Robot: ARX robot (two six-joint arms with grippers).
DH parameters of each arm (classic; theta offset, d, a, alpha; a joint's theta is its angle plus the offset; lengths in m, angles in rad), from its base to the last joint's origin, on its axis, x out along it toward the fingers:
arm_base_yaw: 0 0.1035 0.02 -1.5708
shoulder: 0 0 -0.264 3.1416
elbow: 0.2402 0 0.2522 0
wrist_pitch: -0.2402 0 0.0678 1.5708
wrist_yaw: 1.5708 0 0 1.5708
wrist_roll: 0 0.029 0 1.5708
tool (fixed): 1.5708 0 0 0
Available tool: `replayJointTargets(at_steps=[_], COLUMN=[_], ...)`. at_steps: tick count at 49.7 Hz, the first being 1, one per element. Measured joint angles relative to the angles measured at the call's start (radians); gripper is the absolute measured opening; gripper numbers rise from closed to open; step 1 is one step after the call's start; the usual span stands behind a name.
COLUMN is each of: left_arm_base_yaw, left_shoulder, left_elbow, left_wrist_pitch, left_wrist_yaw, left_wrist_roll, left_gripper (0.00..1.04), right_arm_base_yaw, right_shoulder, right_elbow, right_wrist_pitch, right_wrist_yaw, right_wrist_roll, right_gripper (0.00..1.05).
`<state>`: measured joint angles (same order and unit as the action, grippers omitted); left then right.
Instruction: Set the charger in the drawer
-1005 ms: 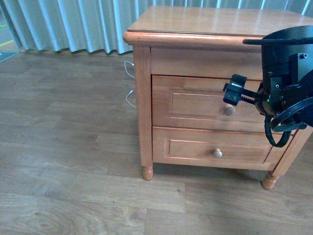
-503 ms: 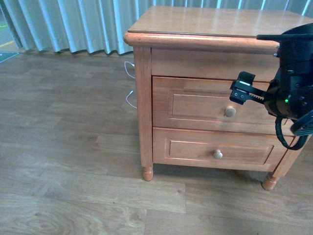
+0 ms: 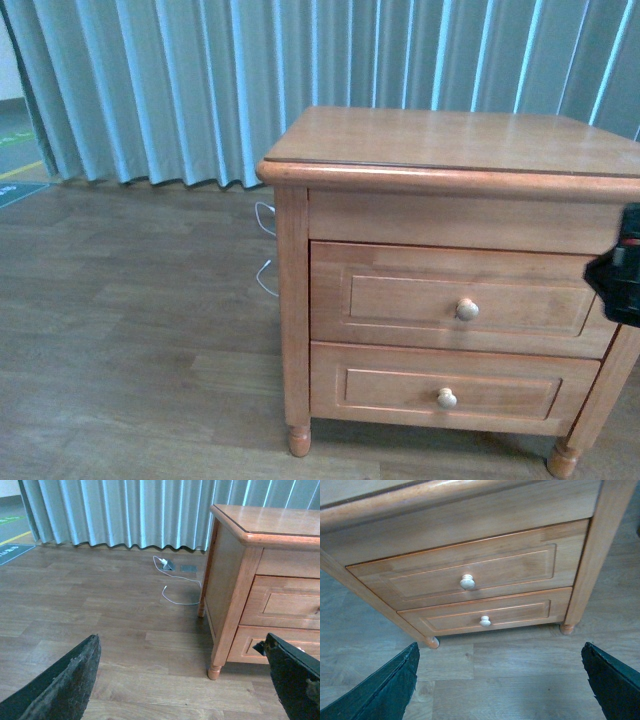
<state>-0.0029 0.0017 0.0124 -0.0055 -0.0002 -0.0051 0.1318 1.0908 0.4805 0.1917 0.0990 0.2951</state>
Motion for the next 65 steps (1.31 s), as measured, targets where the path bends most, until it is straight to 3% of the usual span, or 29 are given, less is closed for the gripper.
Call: replayJointTargets(at_steps=[21,36,39,42,56,65], left_arm_base_yaw=[0.000,0.000,0.000,0.000,0.000,0.000], left_shoulder=[0.000,0.000,0.000,0.000,0.000,0.000], left_elbow=[0.000,0.000,0.000,0.000,0.000,0.000], left_wrist_pitch=[0.000,0.000,0.000,0.000,0.000,0.000], left_wrist_yaw=[0.000,0.000,0.000,0.000,0.000,0.000], left_wrist_roll=[0.000,0.000,0.000,0.000,0.001,0.001], left_gripper=[0.99,0.99,0.99,0.99,0.99,0.99], right_arm_base_yaw=[-0.114,-0.131,-0.131,-0.131,-0.130,-0.130], right_shoulder=[-0.691,-0.779,-0.882,-0.954,-1.020,-1.038], right_elbow=[-0.142,-0.173,-0.272,-0.315,-0.399,-0.421], right_wrist_pitch=[-0.485,-0.492,-0.314,-0.240,-0.206,-0.203], right_wrist_yaw=[-0.067,-0.058,-0.092,-0.098,-0.097,-0.097], right_wrist_roll=[-0.008,-0.027,-0.135,-0.205,-0.286,-0.291], right_gripper=[0.97,0.95,0.83,0.72,0.03,0.02])
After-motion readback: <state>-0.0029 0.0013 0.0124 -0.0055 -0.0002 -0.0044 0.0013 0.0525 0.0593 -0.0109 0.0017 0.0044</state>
